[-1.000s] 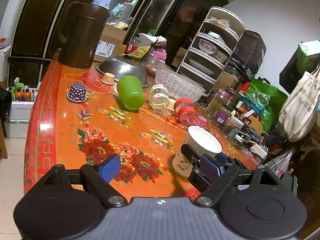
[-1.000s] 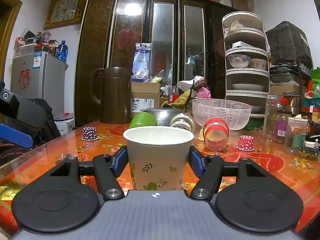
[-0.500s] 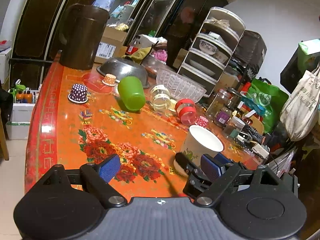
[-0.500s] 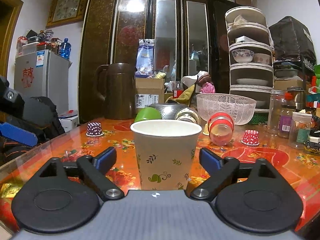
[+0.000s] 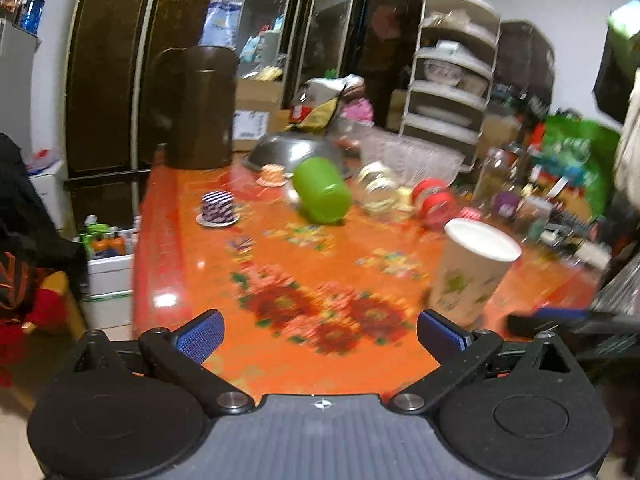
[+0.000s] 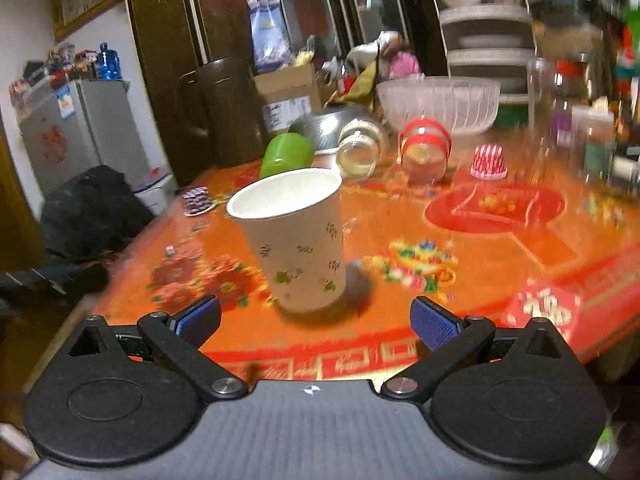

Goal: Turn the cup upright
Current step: 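Withdraw the right tool back from the standing white cup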

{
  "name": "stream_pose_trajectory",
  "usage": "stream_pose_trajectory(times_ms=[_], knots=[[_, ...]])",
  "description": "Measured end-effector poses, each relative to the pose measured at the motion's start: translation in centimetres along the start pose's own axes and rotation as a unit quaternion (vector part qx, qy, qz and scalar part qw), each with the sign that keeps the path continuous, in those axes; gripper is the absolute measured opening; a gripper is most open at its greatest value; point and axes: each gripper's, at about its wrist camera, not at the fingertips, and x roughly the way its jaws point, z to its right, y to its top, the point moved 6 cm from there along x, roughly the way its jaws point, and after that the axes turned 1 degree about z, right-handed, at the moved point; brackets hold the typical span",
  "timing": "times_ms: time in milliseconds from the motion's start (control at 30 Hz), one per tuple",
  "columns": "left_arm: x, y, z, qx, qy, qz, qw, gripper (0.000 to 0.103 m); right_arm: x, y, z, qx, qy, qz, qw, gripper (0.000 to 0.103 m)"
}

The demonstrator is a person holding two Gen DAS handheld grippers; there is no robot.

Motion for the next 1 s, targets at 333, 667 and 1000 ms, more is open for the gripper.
stream_pose_trajectory(times_ms=[333,667,1000], knots=[[-6.2,2.9,3.5,0.014,-0.076,0.011,0.9969,0.103,-9.4,3.0,-1.5,0.022,0.006,0.028,0.999,0.102],[-10.8,6.4,9.6,0.071,-0.076,0.028,0.9941,0.103,-17.0,6.1,-4.1,-0.048,-0.035,0.097,0.994,0.102],[-5.0,5.1,8.5,0.047,-0.034,-0.038,0.9975,0.103,-10.5,5.5,0.3,0.000,-0.047,0.032,0.998,0.102]])
